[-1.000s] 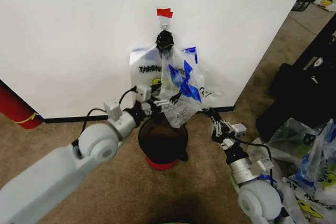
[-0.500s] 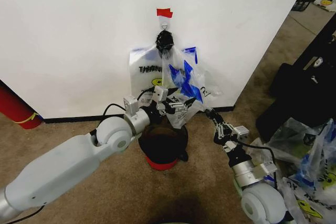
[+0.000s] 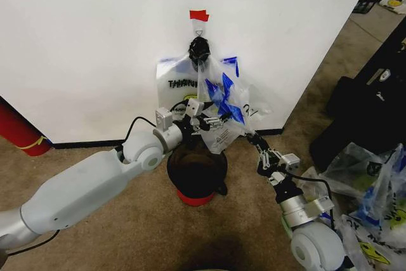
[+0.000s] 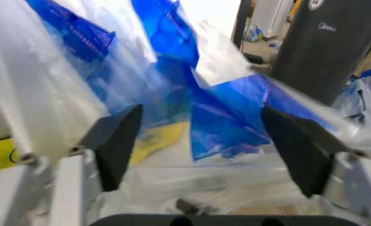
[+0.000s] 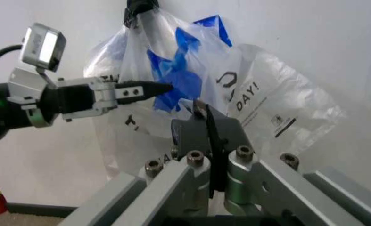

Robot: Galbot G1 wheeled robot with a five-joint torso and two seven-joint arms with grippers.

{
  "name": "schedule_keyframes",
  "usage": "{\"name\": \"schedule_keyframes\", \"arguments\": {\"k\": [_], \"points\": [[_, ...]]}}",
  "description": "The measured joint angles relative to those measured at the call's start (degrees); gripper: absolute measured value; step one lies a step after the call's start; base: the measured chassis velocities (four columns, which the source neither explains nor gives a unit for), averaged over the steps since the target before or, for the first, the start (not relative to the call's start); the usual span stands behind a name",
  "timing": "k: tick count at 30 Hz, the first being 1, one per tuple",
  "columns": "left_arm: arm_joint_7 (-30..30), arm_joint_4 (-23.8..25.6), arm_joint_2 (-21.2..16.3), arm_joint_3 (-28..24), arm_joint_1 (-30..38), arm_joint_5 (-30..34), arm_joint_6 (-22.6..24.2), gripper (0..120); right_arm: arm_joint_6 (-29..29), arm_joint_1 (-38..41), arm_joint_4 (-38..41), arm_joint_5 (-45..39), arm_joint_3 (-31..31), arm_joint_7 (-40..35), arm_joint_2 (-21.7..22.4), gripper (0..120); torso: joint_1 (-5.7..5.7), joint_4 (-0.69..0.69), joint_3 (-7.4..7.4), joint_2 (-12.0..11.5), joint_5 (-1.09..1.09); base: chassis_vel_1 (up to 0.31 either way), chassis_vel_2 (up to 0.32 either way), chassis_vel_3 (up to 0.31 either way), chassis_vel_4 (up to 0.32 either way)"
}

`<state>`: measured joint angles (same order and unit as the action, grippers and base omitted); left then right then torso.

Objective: Pick up the garbage bag from the wall and place it over the trash bin.

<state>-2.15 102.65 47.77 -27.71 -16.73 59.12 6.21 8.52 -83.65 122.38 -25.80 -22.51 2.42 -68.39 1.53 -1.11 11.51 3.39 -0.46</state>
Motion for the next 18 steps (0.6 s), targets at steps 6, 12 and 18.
{"name": "schedule_keyframes", "arguments": {"k": [6, 12, 18], "points": [[0.6, -1.0, -0.2, -0.3, 0.1, -0.5, -0.2, 53, 0.0, -0.4, 0.5, -0.1, -0.5, -0.1, 0.1, 0, 0.00, 0.01, 0.00, 0.0, -0.01, 0.000, 0.000, 0.000, 0.000], [1.0, -1.1, -0.5, -0.4, -0.1, -0.6, -0.4, 32, -0.1, -0.4, 0.5, -0.2, -0.8, -0.3, 0.2, 0, 0.00, 0.01, 0.00, 0.0, 0.00, 0.000, 0.000, 0.000, 0.000], [0.9, -0.8, 0.2, -0.5, -0.3, 0.7, -0.4, 12, -0.4, -0.4, 0.7, -0.2, -0.8, -0.4, 0.2, 0, 0.00, 0.01, 0.00, 0.0, 0.00, 0.000, 0.000, 0.000, 0.000]]}}
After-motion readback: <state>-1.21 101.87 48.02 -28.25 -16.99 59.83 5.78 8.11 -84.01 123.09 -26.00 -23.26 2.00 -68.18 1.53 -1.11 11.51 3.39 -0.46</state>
